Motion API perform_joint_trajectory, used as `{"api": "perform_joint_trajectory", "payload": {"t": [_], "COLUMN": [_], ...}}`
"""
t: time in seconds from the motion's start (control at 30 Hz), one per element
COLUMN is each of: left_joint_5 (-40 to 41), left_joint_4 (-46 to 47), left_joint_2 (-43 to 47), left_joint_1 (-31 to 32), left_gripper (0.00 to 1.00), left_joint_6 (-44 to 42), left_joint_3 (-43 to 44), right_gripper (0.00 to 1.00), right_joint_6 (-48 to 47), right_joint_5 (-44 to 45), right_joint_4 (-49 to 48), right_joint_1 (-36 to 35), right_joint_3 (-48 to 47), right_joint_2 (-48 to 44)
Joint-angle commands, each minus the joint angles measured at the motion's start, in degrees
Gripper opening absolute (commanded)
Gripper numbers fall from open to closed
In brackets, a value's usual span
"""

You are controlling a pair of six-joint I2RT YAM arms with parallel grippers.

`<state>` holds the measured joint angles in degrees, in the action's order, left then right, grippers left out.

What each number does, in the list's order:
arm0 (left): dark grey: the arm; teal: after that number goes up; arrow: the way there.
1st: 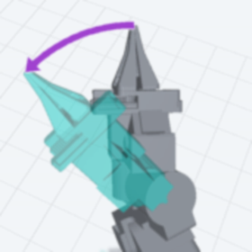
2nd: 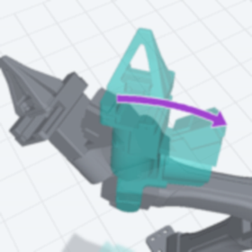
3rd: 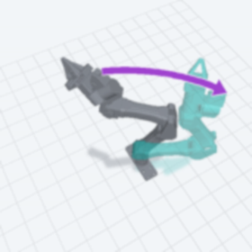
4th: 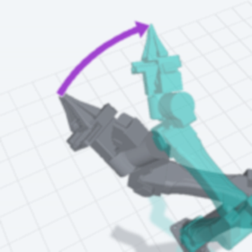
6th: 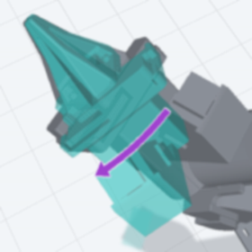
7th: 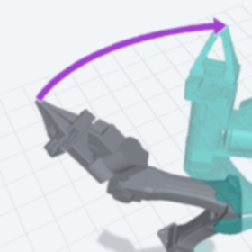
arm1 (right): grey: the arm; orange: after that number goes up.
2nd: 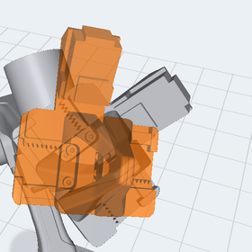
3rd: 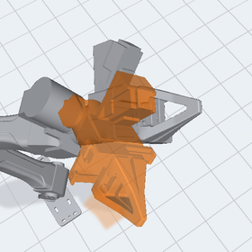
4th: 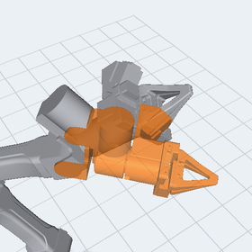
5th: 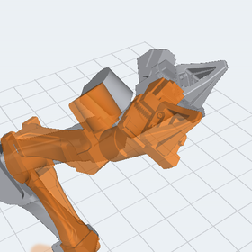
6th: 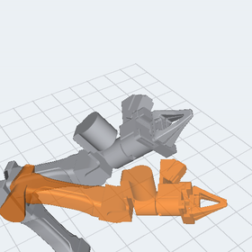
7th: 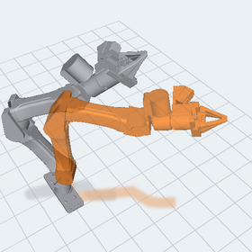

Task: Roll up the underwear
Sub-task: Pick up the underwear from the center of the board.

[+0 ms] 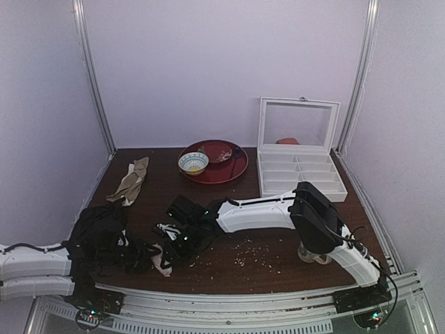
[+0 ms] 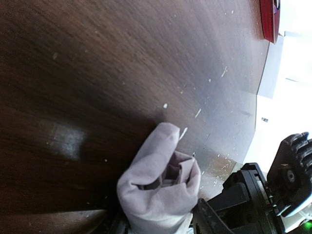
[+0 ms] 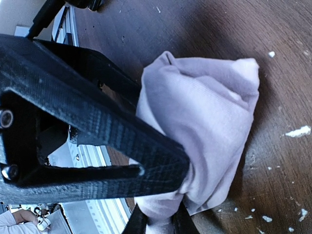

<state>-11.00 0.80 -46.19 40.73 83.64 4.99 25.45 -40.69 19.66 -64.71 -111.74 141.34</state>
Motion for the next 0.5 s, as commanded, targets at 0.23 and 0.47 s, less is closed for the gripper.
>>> {"api": "perform_joint_trajectory", "payload": {"t": [0.23, 0.47], "left_joint_5": [2.9, 1.8], "left_joint_4": [-6.8, -2.4], "left_joint_2": [8.8, 4.0], "left_joint_1": [0.2, 0.2], "left_gripper": [0.73, 0.76], "left_joint_6": [-2.4, -4.7], "left_joint_3": [-1.6, -1.6], "right_gripper": [0.0, 0.0], "right_joint_6": [-1.7, -2.1], "right_joint_5": [4.7, 4.1], "right_joint_4": [5.2, 5.4], "right_joint_1": [0.0, 0.0], "right_joint_3": [2.7, 2.6], "right_joint_2": [4.9, 4.9]}}
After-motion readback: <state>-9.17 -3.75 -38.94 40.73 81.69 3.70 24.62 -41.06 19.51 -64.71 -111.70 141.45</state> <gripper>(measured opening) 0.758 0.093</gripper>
